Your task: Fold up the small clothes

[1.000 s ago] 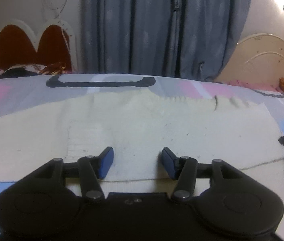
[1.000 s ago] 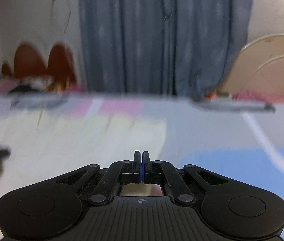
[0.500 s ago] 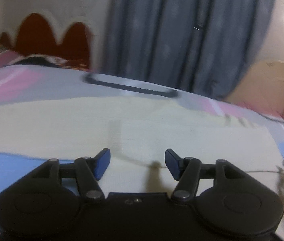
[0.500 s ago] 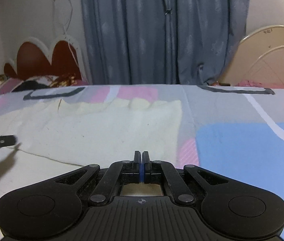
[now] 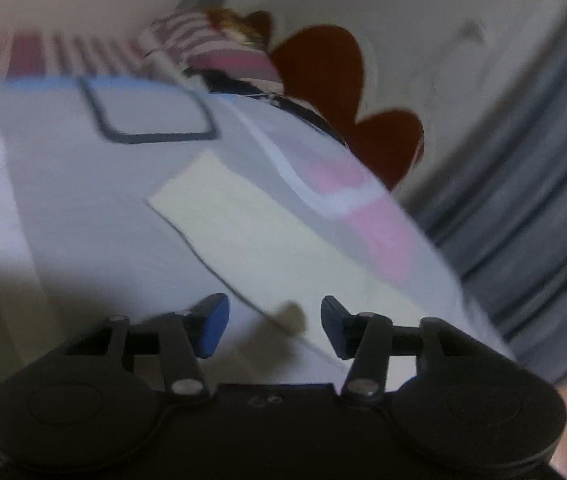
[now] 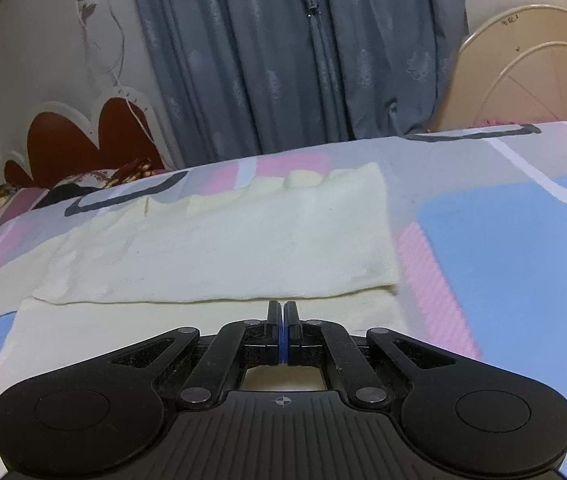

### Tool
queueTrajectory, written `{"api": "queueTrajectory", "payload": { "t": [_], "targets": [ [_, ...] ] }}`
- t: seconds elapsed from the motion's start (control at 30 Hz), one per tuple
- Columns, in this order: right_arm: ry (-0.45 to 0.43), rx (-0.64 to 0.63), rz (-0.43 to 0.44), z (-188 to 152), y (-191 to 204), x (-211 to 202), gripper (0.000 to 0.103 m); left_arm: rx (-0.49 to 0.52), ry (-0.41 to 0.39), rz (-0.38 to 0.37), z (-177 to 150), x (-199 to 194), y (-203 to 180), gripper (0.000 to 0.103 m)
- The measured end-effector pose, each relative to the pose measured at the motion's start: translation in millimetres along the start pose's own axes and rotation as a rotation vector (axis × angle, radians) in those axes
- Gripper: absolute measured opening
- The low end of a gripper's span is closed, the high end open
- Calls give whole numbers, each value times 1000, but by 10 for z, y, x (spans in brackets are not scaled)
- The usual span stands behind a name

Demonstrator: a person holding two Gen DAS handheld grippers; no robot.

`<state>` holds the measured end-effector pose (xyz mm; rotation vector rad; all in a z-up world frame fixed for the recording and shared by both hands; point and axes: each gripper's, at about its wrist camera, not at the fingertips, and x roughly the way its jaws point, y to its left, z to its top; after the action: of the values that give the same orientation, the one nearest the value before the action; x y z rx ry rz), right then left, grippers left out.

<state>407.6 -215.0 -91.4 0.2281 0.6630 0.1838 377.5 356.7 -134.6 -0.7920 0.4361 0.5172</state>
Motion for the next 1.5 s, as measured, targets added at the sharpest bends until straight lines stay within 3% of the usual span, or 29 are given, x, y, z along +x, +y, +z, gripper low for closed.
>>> {"api": "queueTrajectory", "payload": {
  "t": [0.23, 0.33, 0.4, 0.43, 0.57, 0.7, 0.83, 0.97, 1.13, 1.27, 1.33, 1.37, 1.4, 1.47, 1.5],
  "targets": [
    [-12, -1, -5, 85, 211, 71, 0, -152, -11, -65, 242, 135, 283, 42],
    [-17, 8, -11, 115, 226, 79, 0, -179, -19, -56, 254, 188, 316, 32],
    [-20, 12, -21, 131, 213, 84, 0, -160, -9, -19, 293, 256, 310, 7],
    [-20, 14, -25, 139, 203, 86, 0, -153, -1, -11, 307, 266, 323, 4],
    [-16, 25, -36, 190, 138, 134, 0, -129, -14, -13, 338, 286, 230, 2],
    [-36, 32, -32, 243, 86, 115, 0, 38, -10, -166, 207, 175, -403, 2],
    [-44, 49, -31, 240, 3, 85, 0, 238, 56, -337, -200, 105, -1365, 2],
    [-47, 68, -33, 214, -123, 41, 0, 443, 153, -441, -898, 53, -2324, 2],
    [-52, 104, -37, 194, -347, -68, 0, 701, 266, -470, -1961, 80, -3126, 2],
    [-61, 144, -40, 197, -556, -172, 0, 783, 370, -470, -2592, 193, -3412, 2],
    [-67, 167, -20, 204, -655, -212, 0, 833, 419, -476, -2831, 264, -3495, 7],
    [-70, 177, 0, 209, -693, -229, 0, 851, 402, -487, -2897, 269, -3494, 21],
    [-67, 179, 17, 223, -713, -234, 0, 862, 383, -511, -2948, 217, -3514, 44],
    [-59, 171, 41, 258, -706, -228, 1, 872, 385, -552, -2910, 144, -3469, 64],
    [-62, 161, 47, 275, -682, -224, 21, 883, 357, -546, -2876, 62, -3414, 63]
  ]
}}
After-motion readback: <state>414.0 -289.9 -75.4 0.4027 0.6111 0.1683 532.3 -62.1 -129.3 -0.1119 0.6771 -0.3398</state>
